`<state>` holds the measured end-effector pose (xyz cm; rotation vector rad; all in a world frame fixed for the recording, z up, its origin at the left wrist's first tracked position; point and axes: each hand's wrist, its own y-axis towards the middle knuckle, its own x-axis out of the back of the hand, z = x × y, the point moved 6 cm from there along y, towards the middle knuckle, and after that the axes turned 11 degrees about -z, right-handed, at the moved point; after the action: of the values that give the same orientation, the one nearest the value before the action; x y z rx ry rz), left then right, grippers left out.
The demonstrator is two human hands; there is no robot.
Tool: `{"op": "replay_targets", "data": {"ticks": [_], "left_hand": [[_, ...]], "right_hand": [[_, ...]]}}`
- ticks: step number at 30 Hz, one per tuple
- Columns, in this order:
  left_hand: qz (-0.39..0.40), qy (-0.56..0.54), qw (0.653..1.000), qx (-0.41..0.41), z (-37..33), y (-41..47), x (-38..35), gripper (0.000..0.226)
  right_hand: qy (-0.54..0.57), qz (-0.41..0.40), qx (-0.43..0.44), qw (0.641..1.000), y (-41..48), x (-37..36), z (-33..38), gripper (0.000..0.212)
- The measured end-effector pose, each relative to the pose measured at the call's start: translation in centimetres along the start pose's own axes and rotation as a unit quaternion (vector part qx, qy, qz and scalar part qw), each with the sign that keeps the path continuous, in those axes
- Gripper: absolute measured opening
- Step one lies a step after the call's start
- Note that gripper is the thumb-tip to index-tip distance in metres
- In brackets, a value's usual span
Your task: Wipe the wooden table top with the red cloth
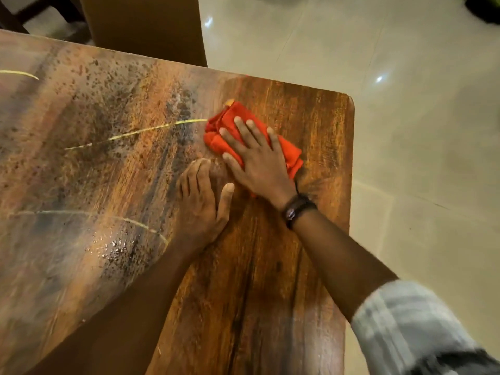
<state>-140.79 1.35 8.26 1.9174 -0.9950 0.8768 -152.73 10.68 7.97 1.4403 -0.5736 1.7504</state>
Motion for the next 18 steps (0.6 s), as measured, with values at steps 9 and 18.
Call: {"op": "replay_targets", "data": {"ticks": [9,18], "left_hand": [[0.031,0.029,0.999,-0.01,-0.1,0.4,-0.4,0.067],[0.033,0.035,0.999,-0.025,-0.1,0.4,-0.6,0.063]], "right_hand": [[-0.029,-0.014,-0.108,0.994,-9.5,3.6,-11.7,0.06],[-0.052,-0.044,-0.204,0.977,0.6,2.9,-14.7,0.059]]}}
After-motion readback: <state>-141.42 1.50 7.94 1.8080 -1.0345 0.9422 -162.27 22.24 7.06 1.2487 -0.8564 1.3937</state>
